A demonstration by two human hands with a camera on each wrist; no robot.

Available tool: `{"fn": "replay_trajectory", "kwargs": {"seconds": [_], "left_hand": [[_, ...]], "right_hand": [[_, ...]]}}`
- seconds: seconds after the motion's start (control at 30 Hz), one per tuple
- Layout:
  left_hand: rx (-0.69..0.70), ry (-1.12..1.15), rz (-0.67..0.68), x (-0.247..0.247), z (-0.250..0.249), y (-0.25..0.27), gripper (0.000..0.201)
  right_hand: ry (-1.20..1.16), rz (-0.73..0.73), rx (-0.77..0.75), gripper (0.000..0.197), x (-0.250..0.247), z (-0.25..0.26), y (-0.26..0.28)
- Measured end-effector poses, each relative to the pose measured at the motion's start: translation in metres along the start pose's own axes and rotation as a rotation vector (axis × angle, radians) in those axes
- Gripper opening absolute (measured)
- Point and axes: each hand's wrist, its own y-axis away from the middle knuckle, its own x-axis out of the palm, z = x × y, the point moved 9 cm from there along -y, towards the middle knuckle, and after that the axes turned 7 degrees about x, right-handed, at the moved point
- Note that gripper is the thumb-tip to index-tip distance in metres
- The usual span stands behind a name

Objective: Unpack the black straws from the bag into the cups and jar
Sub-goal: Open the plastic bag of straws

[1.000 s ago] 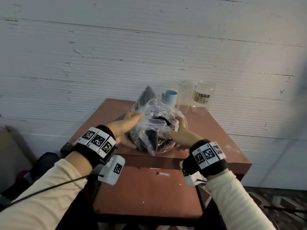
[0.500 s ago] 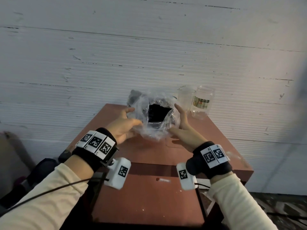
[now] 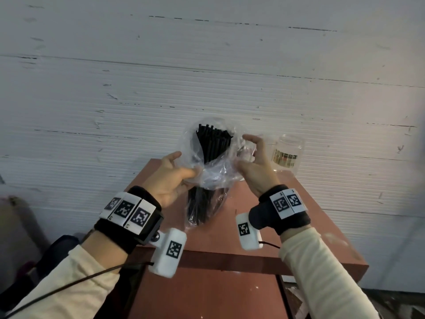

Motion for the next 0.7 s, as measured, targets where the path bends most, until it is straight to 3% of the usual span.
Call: {"fn": "replay_trajectory", "kwargs": {"seconds": [0.1, 0.23, 0.37, 0.5, 0.7], "left_hand": [[0.041, -0.192, -0.031, -0.013, 0.005, -0.006, 0.078], [0.1, -0.583, 0.007, -0.019, -0.002, -0.011, 0.087], [0.12, -0.522, 0.122, -0.012, 0.0, -0.01, 0.078], [0.148, -0.5, 0.124, -0.011, 0.011, -0.013, 0.071], [0.129, -0.527, 0.22, -0.007, 0.026, -0.02, 0.074]], "right_hand": [[0.184, 0.048, 0.084, 0.058, 0.01, -0.015, -0.006], [0.368, 0.031, 0.07, 0.043, 0.008, -0.019, -0.013], [0.377, -0.158, 0.008, 0.017, -0.015, -0.006, -0.022], [0.401, -0.247, -0.087, 0.032, -0.023, 0.004, -0.035], [0.446, -0.226, -0.189, 0.019, -0.021, 0.009, -0.047]]}}
